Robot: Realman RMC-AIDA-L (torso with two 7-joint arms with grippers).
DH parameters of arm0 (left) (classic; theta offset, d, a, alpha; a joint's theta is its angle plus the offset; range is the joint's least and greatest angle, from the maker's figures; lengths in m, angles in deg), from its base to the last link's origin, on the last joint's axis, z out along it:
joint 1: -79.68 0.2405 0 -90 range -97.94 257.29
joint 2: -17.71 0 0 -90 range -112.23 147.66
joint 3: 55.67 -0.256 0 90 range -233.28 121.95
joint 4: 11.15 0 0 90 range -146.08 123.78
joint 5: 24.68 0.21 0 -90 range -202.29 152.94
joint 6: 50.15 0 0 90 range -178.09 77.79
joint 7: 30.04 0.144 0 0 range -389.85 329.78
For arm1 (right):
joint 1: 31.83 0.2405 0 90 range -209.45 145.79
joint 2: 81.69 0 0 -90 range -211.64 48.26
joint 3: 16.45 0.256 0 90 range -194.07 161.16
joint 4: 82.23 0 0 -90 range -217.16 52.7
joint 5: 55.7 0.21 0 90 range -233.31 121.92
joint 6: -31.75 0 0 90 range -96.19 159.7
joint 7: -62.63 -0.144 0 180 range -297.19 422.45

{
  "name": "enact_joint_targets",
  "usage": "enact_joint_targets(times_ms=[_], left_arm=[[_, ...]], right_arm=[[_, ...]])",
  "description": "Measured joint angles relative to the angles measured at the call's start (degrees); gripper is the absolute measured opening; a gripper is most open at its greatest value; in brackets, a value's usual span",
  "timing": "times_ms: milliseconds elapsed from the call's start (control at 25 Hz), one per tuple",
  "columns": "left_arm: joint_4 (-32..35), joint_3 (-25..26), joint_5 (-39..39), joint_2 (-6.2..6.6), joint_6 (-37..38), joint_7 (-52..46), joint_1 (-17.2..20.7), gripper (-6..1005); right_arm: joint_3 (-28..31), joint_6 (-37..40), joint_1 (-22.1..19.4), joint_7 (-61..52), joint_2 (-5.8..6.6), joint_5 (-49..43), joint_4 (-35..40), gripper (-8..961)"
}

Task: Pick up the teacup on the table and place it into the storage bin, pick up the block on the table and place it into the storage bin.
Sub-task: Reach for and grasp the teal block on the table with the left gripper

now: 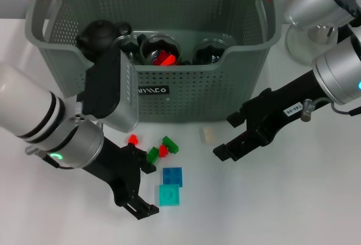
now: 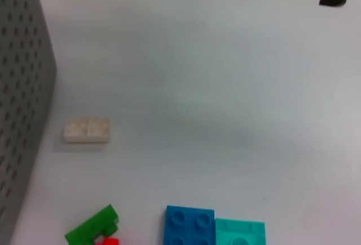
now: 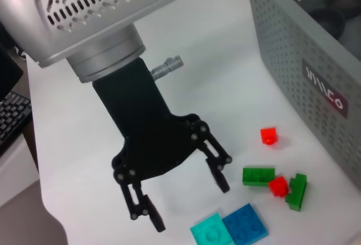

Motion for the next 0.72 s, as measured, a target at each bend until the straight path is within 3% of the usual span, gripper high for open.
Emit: enact_joint_targets(times_ms=[720], left_arm=[[0.44,-9.69,5.19,-0.18,-4.20,-11.61,-1.47,872]], right_arm=[[0.87,-0.45,-0.30,1.93,-0.02,-0.02,-0.01,928]])
